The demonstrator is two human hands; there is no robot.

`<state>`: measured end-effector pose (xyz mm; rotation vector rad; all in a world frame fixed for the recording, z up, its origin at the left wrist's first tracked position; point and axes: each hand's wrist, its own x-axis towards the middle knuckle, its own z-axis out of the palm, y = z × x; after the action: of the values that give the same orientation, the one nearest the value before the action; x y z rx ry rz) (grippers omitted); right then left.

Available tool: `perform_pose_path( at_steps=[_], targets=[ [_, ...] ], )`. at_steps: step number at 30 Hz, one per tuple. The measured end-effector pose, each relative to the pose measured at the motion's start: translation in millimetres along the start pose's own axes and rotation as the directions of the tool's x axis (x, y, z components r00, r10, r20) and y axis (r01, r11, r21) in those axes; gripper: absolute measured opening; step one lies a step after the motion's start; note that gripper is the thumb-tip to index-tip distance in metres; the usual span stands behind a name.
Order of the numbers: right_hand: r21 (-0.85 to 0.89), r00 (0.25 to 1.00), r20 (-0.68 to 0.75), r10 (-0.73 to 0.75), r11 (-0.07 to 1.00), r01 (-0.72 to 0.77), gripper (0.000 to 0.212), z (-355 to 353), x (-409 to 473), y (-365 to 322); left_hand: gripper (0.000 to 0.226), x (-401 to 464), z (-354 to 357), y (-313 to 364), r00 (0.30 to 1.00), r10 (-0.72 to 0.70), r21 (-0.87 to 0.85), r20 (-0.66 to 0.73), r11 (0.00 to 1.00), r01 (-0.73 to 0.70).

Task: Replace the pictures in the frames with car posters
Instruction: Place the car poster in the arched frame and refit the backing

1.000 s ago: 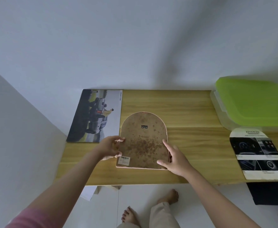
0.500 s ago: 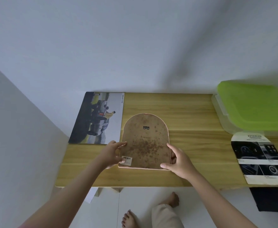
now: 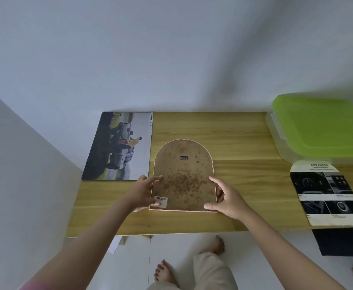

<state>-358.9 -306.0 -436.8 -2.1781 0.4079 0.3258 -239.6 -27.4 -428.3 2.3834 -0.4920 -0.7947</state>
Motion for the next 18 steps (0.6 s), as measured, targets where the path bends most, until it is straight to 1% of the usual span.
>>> perform_pose_path(
  at_steps=[4, 7, 10, 14, 18],
  targets=[
    [-0.072, 1.000, 0.009, 0.016, 0.997, -0.016, 0.077, -6, 9, -10, 0.094, 5, -6, 6, 0.997, -0.017, 0.028, 0.079, 1.000, 0.015],
    [-0.203, 0.997, 0.051, 0.051, 0.978, -0.040, 0.074, -10, 23, -21, 0.110, 9, -9, 9, 0.992, -0.044, 0.104, 0.117, 0.994, 0.032],
    [-0.329, 0.996, 0.060, 0.062, 0.944, -0.039, 0.073, -9, 31, -33, 0.121, 11, -10, 9, 0.988, -0.080, 0.118, 0.133, 0.991, 0.065],
    [-0.364, 0.997, 0.055, 0.052, 0.931, -0.029, 0.073, -8, 34, -36, 0.130, 16, -12, 9, 0.983, -0.123, 0.085, 0.136, 0.990, 0.112],
    [-0.378, 0.998, 0.053, 0.037, 0.926, -0.014, 0.071, -10, 35, -35, 0.132, 19, -15, 14, 0.975, -0.141, 0.031, 0.171, 0.990, 0.138]
  ],
)
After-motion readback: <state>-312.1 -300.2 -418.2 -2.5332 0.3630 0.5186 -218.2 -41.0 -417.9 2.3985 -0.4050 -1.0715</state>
